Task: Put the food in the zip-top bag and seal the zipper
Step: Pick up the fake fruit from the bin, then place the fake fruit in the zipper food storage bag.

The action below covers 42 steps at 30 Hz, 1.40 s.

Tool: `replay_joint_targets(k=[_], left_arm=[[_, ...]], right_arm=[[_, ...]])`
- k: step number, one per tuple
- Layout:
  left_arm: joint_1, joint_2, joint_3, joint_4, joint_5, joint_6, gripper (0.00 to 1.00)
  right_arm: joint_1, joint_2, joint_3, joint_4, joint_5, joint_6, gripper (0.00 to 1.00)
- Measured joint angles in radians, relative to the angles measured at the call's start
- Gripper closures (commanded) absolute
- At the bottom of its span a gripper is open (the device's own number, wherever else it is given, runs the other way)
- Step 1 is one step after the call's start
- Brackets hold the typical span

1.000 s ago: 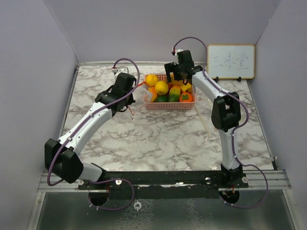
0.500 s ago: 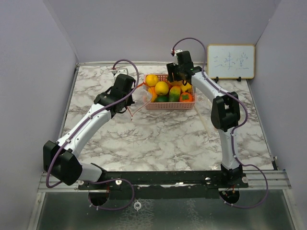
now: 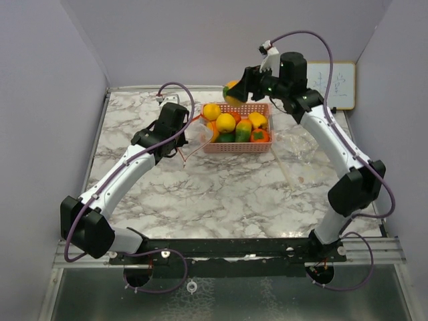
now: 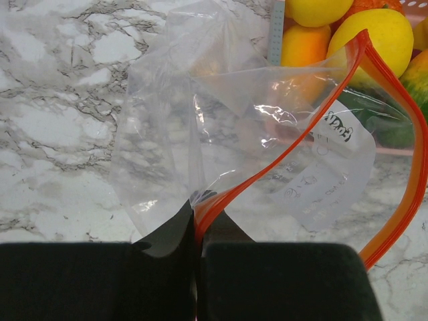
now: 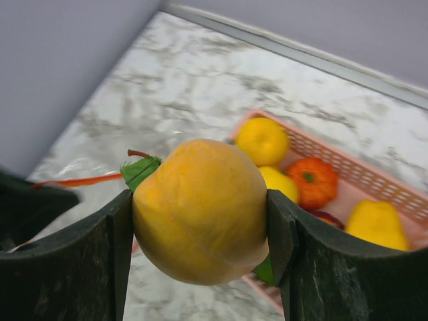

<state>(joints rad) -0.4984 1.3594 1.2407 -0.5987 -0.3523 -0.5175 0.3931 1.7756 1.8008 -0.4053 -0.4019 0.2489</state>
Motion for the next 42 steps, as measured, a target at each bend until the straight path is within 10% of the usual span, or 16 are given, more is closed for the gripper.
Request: replay_joint_targets(k=[6, 15, 23, 29, 42], left_arm=[[0.000, 0.000, 0.000, 0.014, 0.022, -0.006, 1.00], [0.000, 0.006, 0.020, 0.034, 0.076, -0.041, 1.00], [0.007, 0.009, 0.021, 0.044, 0.107, -0.075, 1.00], [0.021, 0.009, 0.021, 0.046, 0.143, -0.103, 1.00], [0.071, 0.012, 0.011, 0.090, 0.212, -0.156, 1.00]], right_arm=[[0.048, -0.114, -0.218, 0.253, -0.279, 0.231, 0.76], [0.199, -0.040, -0.393, 0.430, -0.292, 0.492, 0.65], [0.232, 0.008, -0.256, 0.264, 0.006, 0.475, 0.46], [0.235, 0.076, -0.123, 0.106, 0.153, 0.417, 0.10], [0.266, 0.098, -0.023, -0.064, 0.253, 0.286, 0.00]])
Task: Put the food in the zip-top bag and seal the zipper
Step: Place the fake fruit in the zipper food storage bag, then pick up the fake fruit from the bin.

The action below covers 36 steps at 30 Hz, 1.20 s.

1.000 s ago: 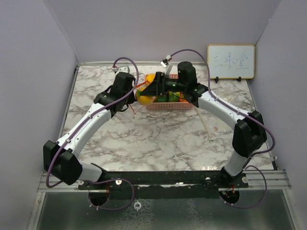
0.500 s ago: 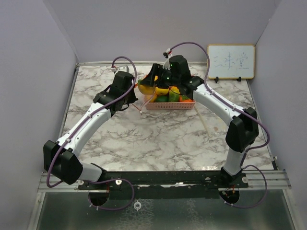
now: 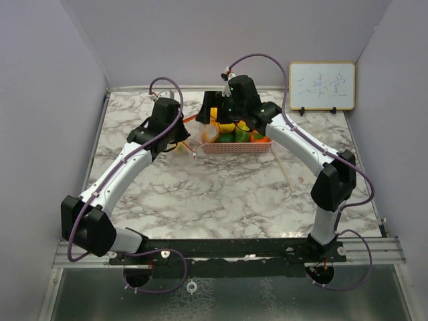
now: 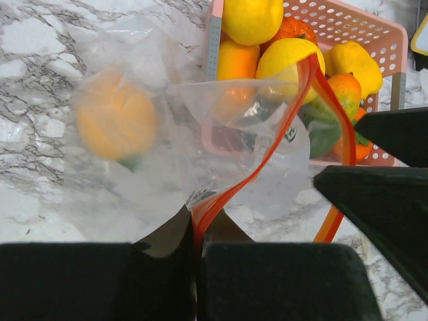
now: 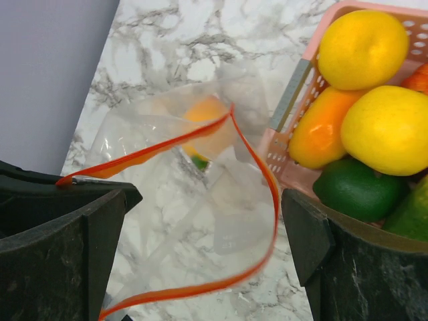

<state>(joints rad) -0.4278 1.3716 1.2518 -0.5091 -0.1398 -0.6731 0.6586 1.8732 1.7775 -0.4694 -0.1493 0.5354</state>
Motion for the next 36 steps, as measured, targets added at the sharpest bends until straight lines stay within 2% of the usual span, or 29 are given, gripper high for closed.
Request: replay_joint_targets(k=[10, 17, 24, 28, 32, 36], left_arm=[[0.036, -0.007, -0.045, 0.005, 0.014, -0.033, 1.00], [0.048, -0.024, -0.064, -0.005, -0.006, -0.051, 1.00], [0.049, -0.024, -0.085, -0.002, -0.007, -0.062, 1.00], [0.049, -0.024, -0.093, 0.001, -0.007, -0.066, 1.00], [0.050, -0.024, -0.093, 0.003, -0.007, -0.066, 1.00], [0.054, -0.024, -0.093, 0.005, -0.007, -0.066, 1.00]], right_arm=[[-0.060, -0.017, 0.055, -0.103, 0.235, -0.018, 0.03], [-0.102, 0.194, 0.214, -0.157, 0.309, -0.106, 0.02], [-0.097, 0.339, 0.225, -0.201, 0.309, -0.165, 0.04], [-0.097, 0.353, 0.226, -0.205, 0.309, -0.178, 0.16], [-0.096, 0.353, 0.226, -0.204, 0.309, -0.188, 0.43], [-0.096, 0.352, 0.228, -0.206, 0.309, -0.200, 0.55]])
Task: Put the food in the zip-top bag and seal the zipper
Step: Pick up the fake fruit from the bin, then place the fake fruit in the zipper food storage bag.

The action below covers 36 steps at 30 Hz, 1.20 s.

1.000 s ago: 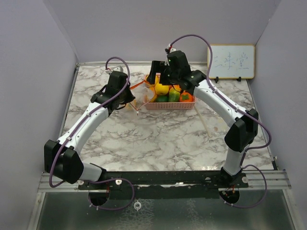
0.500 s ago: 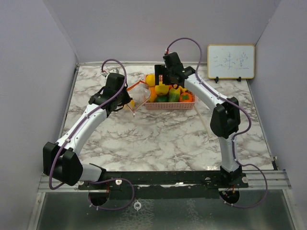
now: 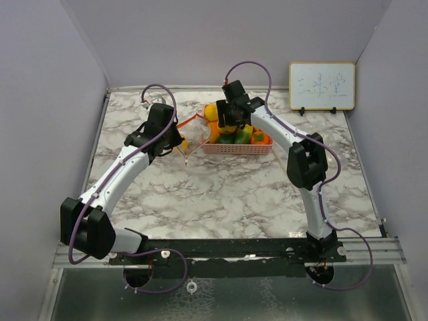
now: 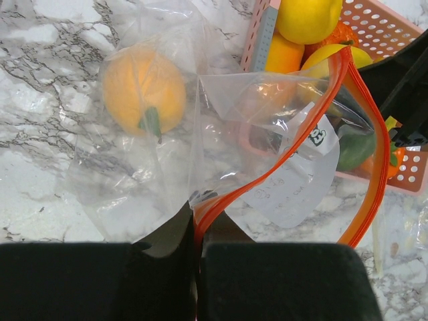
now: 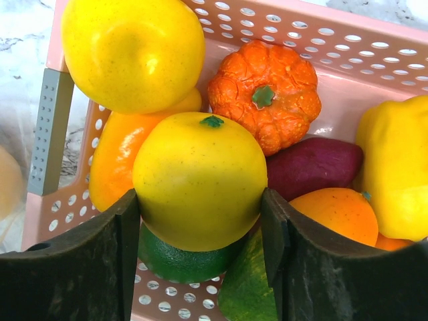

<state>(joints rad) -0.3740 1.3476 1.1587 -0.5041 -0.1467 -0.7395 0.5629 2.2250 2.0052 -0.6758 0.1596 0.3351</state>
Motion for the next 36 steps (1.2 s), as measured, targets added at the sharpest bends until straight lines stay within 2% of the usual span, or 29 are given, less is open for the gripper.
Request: replay_joint_targets(k=[5, 10, 17, 23, 30, 34, 36], left_arm=[[0.000, 0.005, 0.000, 0.003, 0.000, 0.001, 1.00], [0.001, 0.026, 0.005, 0.008, -0.001, 0.008, 1.00], [0.002, 0.069, 0.017, 0.012, -0.001, 0.017, 1.00], [0.003, 0.089, 0.048, 0.022, 0.000, 0.018, 1.00], [0.006, 0.098, 0.079, 0.026, 0.000, 0.017, 1.00], [0.006, 0.105, 0.083, 0.032, 0.009, 0.015, 1.00], [0.006, 0.113, 0.083, 0.038, 0.017, 0.012, 1.00]], right_arm=[[0.000, -0.044, -0.004, -0.009, -0.017, -0.015, 0.60], [0.000, -0.195, -0.021, -0.005, -0.071, -0.017, 0.60], [0.002, -0.415, -0.032, 0.110, -0.319, -0.013, 0.60], [0.035, -0.425, -0.122, 0.182, -0.479, 0.029, 0.58], [0.079, -0.335, -0.191, 0.176, -0.528, 0.061, 0.35], [0.084, -0.290, -0.161, 0.164, -0.520, 0.072, 0.01], [0.084, -0.271, -0.129, 0.152, -0.508, 0.075, 0.00]])
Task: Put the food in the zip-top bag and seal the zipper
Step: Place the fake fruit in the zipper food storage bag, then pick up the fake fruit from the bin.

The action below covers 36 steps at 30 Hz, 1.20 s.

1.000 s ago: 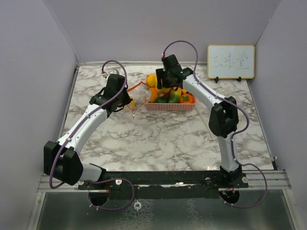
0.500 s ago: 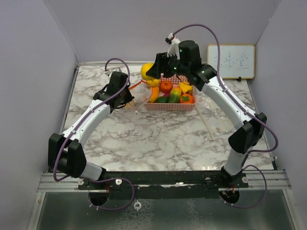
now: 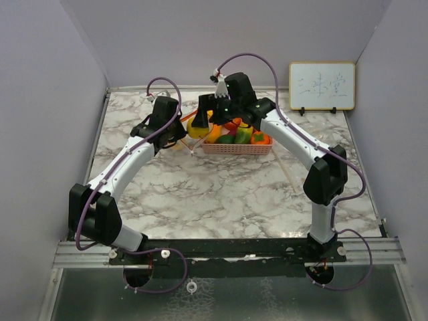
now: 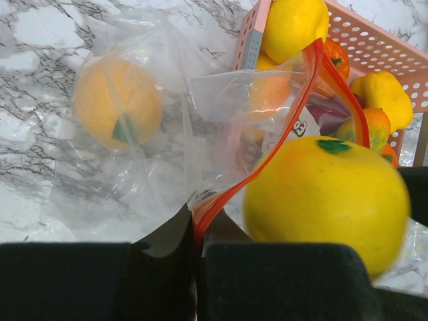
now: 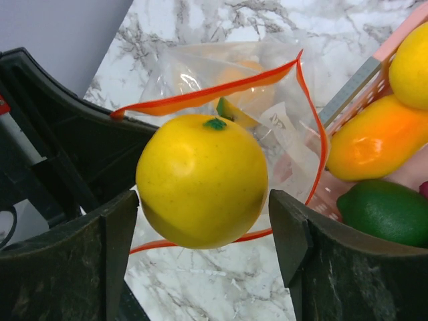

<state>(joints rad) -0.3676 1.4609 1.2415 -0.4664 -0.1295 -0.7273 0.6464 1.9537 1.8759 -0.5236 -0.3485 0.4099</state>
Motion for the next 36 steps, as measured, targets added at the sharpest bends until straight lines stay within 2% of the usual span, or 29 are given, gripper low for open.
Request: replay_joint_targets(k=[6, 10, 16, 22, 32, 35, 36], left_arm=[[0.000, 0.015, 0.000, 0.009, 0.013, 0.000, 1.00], [0.000, 0.017, 0.000, 0.010, 0.014, 0.000, 1.00], [0.008, 0.017, 0.010, 0.009, 0.013, 0.005, 1.00], [0.013, 0.017, 0.014, 0.010, 0.014, 0.008, 1.00], [0.013, -0.001, 0.011, 0.009, 0.014, 0.008, 1.00], [0.014, -0.010, 0.011, 0.009, 0.014, 0.008, 1.00], [0.014, -0.012, 0.010, 0.009, 0.014, 0.008, 1.00]], right_arm=[[0.000, 0.013, 0.089, -0.030, 0.112, -0.013, 0.00], [-0.006, -0.007, 0.093, -0.072, 0.263, -0.021, 0.00], [-0.068, -0.007, 0.094, -0.248, 0.450, 0.043, 0.00], [-0.125, 0.039, 0.040, -0.360, 0.548, 0.071, 0.00], [-0.113, 0.176, -0.016, -0.365, 0.581, 0.058, 0.13], [-0.114, 0.192, -0.016, -0.356, 0.607, 0.051, 0.21], [-0.114, 0.194, -0.016, -0.349, 0.616, 0.048, 0.28]])
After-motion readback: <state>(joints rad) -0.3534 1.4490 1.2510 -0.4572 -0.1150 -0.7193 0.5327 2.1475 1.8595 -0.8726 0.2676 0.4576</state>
